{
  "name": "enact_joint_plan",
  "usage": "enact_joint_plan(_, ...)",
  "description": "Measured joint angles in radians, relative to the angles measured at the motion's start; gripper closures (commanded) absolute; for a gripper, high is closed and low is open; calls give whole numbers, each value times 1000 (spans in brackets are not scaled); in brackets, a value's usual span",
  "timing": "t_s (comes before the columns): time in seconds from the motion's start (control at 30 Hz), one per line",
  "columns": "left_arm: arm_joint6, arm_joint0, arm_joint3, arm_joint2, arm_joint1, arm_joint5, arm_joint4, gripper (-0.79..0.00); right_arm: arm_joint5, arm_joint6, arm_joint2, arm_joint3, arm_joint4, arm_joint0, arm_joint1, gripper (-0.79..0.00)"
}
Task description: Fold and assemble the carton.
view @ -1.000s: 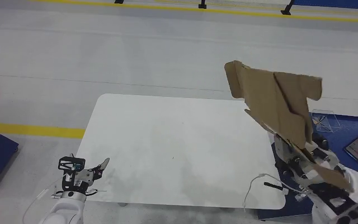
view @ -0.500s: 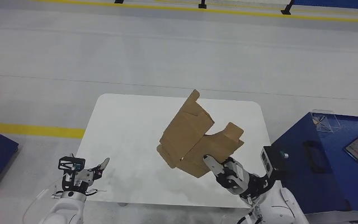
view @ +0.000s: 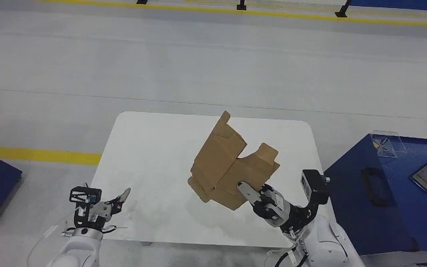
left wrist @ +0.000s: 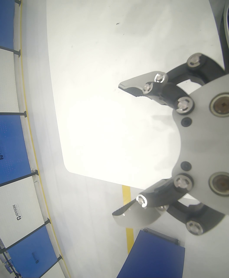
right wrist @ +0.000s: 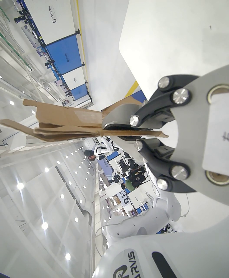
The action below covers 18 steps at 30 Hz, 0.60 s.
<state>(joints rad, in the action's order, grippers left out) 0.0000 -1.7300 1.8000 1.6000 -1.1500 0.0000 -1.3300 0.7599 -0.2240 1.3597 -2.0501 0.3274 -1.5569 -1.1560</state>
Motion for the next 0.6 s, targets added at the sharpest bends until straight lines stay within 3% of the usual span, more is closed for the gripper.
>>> enact_joint_plan(0.17,0,0,0,0,0,0,0,-785,-3,2,-3,2,-3,-2,0,0)
enact_joint_plan(0.27,-54,3,45,-7,-4,-10,61,-785,-31,-38,-28,50,-119,16,4,0)
enact_joint_plan(0.4,-178,36,138,-21,-20,47,316,-785,-59,-278,-22,228,-473,127,20,0)
enact_joint_plan(0.6,-437,105,178,3,-30,-12,863,-785,-130,-622,-111,524,-864,297,19,0)
